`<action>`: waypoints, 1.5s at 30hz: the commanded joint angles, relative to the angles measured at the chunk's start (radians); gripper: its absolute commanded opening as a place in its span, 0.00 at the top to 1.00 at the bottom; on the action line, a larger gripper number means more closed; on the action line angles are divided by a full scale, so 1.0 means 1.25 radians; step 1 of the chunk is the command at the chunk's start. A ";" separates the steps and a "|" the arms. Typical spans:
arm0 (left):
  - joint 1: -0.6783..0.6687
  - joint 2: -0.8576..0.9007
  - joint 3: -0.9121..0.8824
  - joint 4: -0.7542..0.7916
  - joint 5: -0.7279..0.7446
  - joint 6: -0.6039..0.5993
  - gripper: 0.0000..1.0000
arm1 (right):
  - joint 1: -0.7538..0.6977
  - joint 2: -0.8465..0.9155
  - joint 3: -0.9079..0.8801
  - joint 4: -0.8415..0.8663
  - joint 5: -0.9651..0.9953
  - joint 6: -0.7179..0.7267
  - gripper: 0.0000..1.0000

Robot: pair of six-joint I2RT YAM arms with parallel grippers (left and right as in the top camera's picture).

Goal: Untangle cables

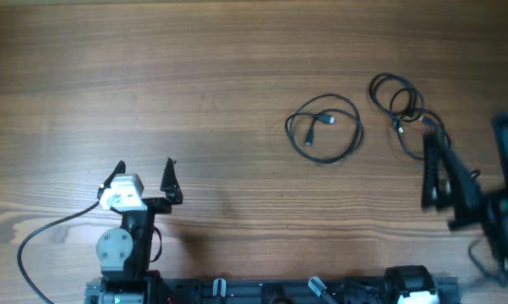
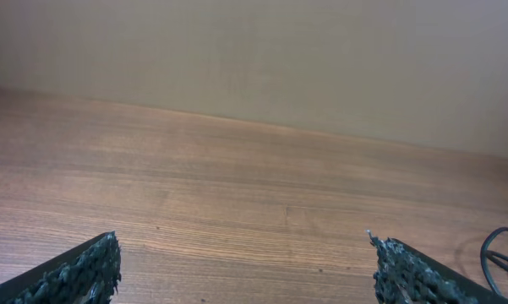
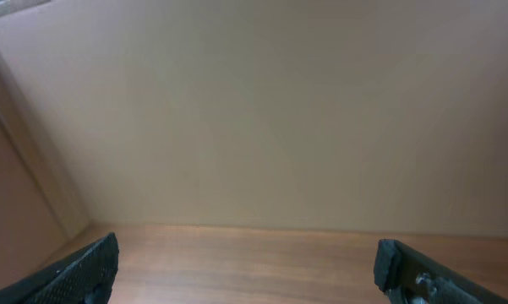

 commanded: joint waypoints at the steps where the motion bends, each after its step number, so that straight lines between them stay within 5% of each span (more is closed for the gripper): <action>1: -0.004 -0.002 -0.001 -0.007 0.016 0.018 0.00 | 0.000 -0.128 -0.108 0.010 0.072 -0.013 0.00; 9: -0.004 -0.002 0.000 -0.007 0.016 0.018 0.00 | 0.000 -0.459 -0.519 0.377 0.071 -0.011 0.00; 16: -0.004 -0.002 -0.001 -0.007 0.016 0.018 0.00 | 0.001 -0.453 -0.821 0.939 0.068 -0.011 0.01; 21: -0.004 -0.002 -0.001 -0.007 0.016 0.018 0.00 | 0.001 -0.455 -0.986 1.129 0.069 -0.030 0.00; 24: -0.004 -0.002 -0.001 -0.007 0.016 0.018 0.00 | 0.001 -0.455 -1.049 1.109 0.079 -0.032 0.00; 36: -0.004 -0.002 -0.001 -0.007 0.016 0.018 0.00 | 0.002 -0.456 -1.083 0.598 0.184 -0.029 0.00; 45: -0.004 -0.002 -0.001 -0.007 0.016 0.018 0.00 | 0.002 -0.455 -1.083 0.602 0.181 -0.030 0.00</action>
